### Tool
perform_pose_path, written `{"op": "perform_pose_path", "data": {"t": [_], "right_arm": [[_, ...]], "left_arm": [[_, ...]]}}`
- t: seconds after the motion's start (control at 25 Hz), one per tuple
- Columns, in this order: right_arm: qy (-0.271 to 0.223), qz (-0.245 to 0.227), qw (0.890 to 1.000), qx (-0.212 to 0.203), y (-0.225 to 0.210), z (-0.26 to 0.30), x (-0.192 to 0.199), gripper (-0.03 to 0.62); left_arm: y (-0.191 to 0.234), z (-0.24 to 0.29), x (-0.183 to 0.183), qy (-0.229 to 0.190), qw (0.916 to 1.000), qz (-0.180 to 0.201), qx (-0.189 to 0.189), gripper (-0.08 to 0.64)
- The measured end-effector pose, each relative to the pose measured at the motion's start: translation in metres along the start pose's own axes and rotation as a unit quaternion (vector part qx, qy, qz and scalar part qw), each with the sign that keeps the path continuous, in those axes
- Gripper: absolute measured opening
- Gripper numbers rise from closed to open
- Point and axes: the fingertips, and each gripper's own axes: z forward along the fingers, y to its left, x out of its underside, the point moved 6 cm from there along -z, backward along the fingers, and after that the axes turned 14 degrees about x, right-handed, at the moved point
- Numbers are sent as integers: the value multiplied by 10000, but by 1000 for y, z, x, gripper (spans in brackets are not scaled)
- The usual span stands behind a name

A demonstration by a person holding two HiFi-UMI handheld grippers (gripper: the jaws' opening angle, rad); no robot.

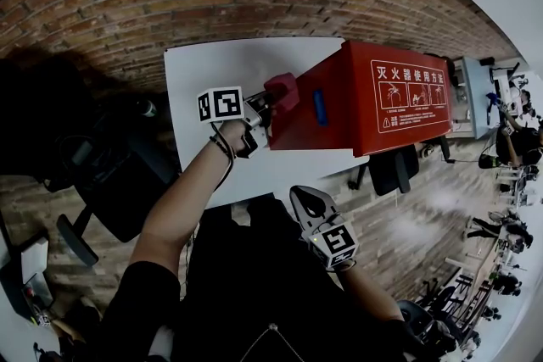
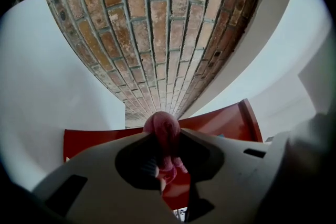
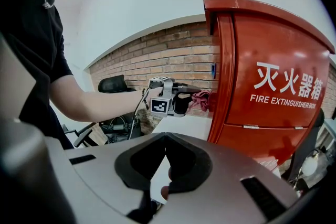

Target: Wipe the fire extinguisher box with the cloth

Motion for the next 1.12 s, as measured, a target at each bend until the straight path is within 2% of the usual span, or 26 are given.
{"op": "perform_pose_path", "data": {"t": [1.12], "right_arm": [[-12, -11, 10000, -5, 4, -5, 2, 18]], "left_arm": [[-87, 29, -10, -163, 9934, -112, 1131, 106]]}}
